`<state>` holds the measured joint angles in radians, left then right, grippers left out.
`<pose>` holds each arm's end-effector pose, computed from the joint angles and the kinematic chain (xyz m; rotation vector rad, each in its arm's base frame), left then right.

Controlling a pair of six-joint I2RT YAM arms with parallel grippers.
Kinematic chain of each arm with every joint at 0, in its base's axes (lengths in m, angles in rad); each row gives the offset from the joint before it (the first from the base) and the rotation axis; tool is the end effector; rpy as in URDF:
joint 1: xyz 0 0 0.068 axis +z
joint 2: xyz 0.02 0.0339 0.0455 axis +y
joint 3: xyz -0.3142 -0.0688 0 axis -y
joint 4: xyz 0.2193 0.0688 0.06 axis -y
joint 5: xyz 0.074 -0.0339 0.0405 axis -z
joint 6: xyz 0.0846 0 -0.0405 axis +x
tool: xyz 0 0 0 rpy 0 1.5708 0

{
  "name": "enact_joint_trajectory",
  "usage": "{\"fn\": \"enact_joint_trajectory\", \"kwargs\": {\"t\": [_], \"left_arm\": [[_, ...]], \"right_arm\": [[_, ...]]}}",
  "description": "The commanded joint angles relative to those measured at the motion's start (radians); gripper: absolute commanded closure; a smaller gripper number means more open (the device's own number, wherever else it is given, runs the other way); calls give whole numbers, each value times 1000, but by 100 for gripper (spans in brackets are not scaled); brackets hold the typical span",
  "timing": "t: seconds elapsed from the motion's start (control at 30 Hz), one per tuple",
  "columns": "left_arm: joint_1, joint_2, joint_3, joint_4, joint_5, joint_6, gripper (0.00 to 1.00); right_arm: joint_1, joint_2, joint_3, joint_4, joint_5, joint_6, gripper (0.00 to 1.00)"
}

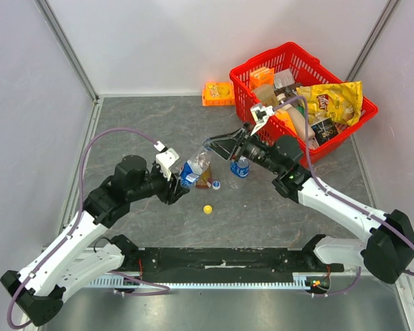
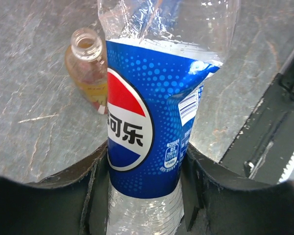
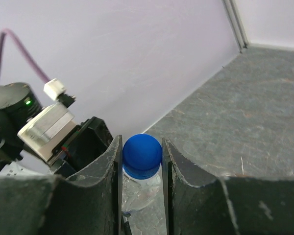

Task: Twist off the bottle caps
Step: Unscrew the bottle cap from the plastic bottle.

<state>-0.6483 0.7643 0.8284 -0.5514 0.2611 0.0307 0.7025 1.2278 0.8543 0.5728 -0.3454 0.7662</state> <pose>0.1030 -0.1054 0.3319 0.8548 1.9226 -0.6460 0.2036 0.2099 0.4157 -0.2743 1.5228 1.4353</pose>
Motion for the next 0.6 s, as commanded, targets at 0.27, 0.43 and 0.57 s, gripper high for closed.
{"fn": "enact_joint_trajectory", "kwargs": {"t": [0.27,0.43,0.57], "left_arm": [[-11,-59,84,62,384,-5,98],[-11,-72,100,74,558,-17,98],[-11,-65,109,97,676,-20,98]], "right_arm": [[17,-116,-61,252,-340,-106,100],[17,-166,-74,269,-458,-154,100],[18,-171,-83,381,-578,-105,100]]}}
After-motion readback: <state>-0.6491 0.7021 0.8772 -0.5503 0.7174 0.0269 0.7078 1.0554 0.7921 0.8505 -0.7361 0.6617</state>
